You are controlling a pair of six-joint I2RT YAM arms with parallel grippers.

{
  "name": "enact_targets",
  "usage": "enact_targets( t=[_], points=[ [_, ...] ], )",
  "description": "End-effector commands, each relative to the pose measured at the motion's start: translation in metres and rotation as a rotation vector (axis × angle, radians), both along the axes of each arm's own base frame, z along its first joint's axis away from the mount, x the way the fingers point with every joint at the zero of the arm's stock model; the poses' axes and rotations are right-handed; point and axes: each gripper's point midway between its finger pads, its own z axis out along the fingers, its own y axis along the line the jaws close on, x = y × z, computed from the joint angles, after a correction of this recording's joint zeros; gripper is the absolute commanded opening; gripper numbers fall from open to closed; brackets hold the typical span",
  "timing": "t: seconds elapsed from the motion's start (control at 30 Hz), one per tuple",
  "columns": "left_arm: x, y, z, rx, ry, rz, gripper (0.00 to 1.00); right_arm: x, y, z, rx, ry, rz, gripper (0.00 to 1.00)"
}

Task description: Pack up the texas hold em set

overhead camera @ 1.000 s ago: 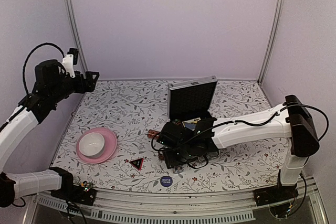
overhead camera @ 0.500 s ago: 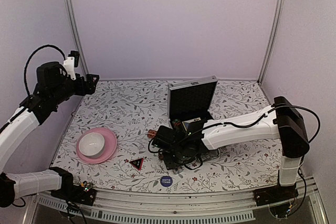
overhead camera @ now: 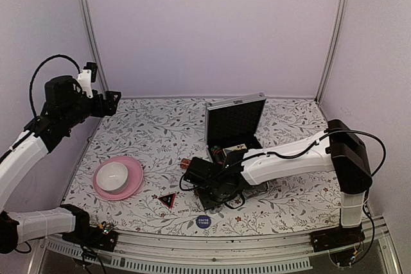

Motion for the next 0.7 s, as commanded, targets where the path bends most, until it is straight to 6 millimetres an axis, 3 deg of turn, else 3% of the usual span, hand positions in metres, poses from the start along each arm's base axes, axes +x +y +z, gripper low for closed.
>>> enact_targets(
  t=[0.0,0.67],
  points=[
    [-0.0013,0.0071,0.0017,0.012,-0.015,0.023,0.97,0.0017,0.0111,-0.0048,-0.016,-0.015,0.051,0.53],
    [-0.0008,0.0071,-0.0007,0.016,-0.011,0.02,0.97,0.0004,0.0113,-0.0098,-0.036,-0.012,0.095,0.47]
  ],
)
